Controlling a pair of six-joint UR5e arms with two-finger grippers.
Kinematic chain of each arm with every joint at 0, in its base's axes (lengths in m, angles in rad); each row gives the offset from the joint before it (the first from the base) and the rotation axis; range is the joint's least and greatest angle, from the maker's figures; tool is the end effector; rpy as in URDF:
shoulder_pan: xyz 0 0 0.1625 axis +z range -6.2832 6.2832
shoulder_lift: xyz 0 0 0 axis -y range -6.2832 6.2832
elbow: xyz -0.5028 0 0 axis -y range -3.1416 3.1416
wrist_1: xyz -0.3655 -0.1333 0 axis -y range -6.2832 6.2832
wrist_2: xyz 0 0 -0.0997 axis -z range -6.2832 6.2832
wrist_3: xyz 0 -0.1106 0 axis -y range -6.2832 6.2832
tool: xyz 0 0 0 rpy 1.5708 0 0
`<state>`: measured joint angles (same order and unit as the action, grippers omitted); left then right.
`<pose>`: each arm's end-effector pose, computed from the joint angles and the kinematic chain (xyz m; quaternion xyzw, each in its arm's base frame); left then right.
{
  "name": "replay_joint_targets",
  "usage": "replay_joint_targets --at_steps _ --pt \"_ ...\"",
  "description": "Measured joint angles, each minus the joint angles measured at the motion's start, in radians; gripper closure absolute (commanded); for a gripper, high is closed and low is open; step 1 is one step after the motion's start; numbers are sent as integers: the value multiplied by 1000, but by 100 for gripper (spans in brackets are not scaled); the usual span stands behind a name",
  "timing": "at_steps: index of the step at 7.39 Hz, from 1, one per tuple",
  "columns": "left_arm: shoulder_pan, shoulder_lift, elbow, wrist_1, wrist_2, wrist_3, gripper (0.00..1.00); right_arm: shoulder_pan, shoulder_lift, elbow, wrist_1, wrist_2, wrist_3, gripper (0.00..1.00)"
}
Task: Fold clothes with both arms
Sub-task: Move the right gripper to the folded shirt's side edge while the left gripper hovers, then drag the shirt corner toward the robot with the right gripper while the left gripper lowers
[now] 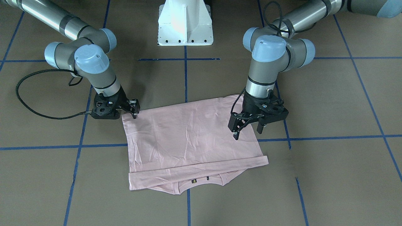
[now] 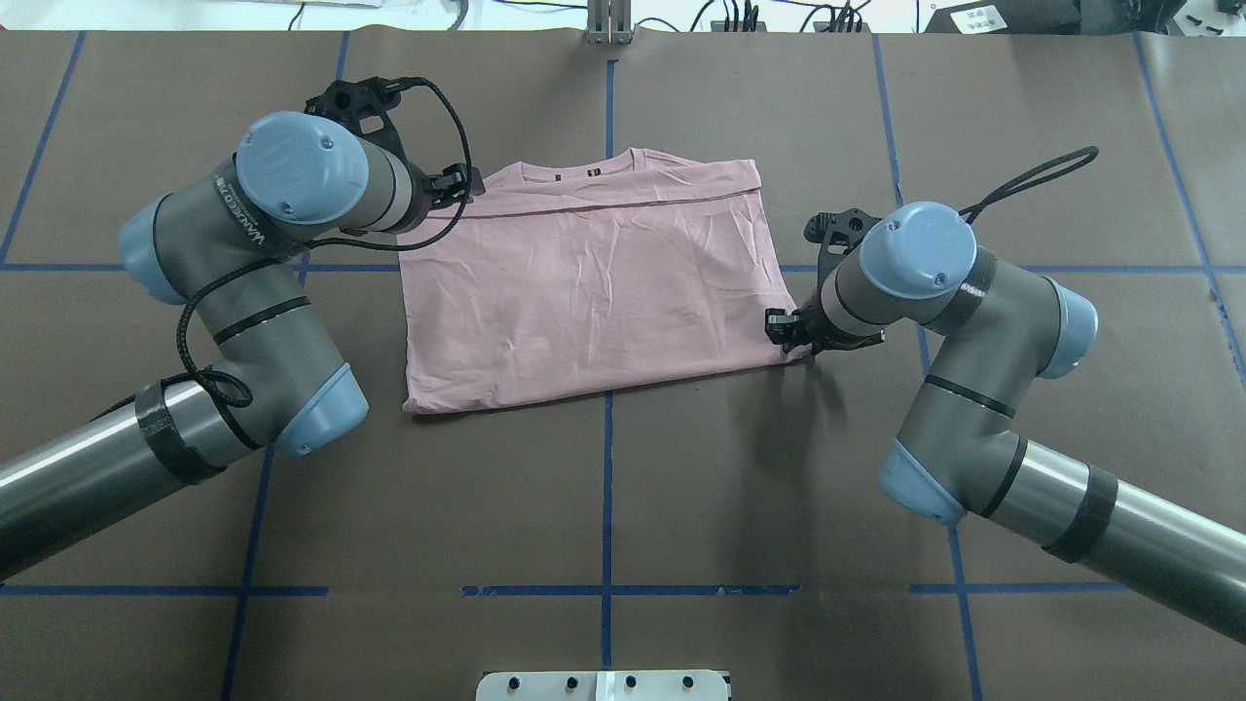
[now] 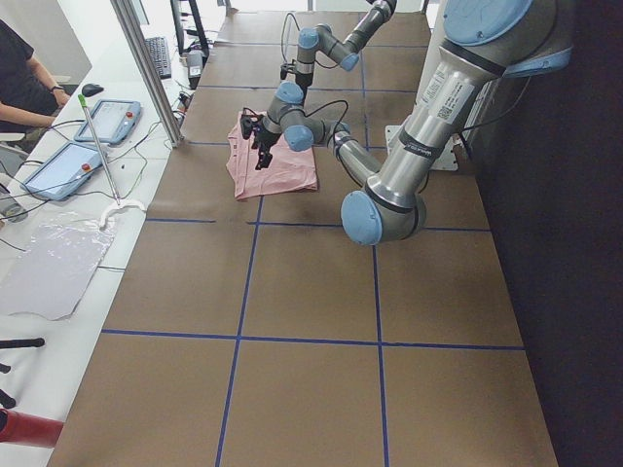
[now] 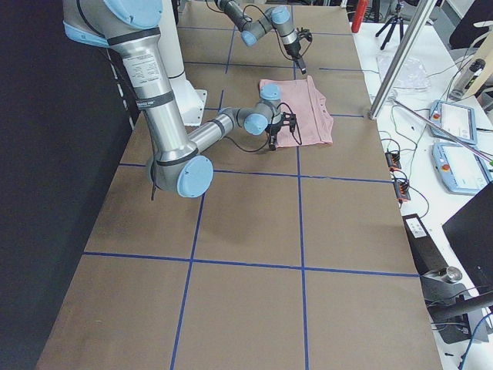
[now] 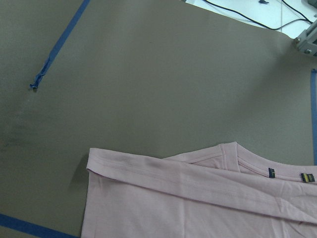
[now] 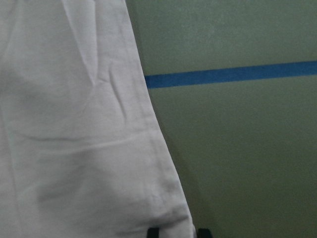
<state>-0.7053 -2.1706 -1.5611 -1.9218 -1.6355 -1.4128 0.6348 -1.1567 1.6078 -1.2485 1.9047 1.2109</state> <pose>0.4782 -0.5728 0.3586 0.1634 0.4236 -0.2266 0.8617 -0.4864 -0.4788 0.4686 0.0422 -0.4003 0.0631 0.9133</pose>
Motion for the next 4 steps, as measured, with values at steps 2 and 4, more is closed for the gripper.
replay_joint_targets --at_steps 2,4 --pt "2 0 1 0 0 0 0 2 2 7 -5 3 -1 100" --pt "3 0 -1 0 1 0 0 8 -15 39 -7 19 -1 100"
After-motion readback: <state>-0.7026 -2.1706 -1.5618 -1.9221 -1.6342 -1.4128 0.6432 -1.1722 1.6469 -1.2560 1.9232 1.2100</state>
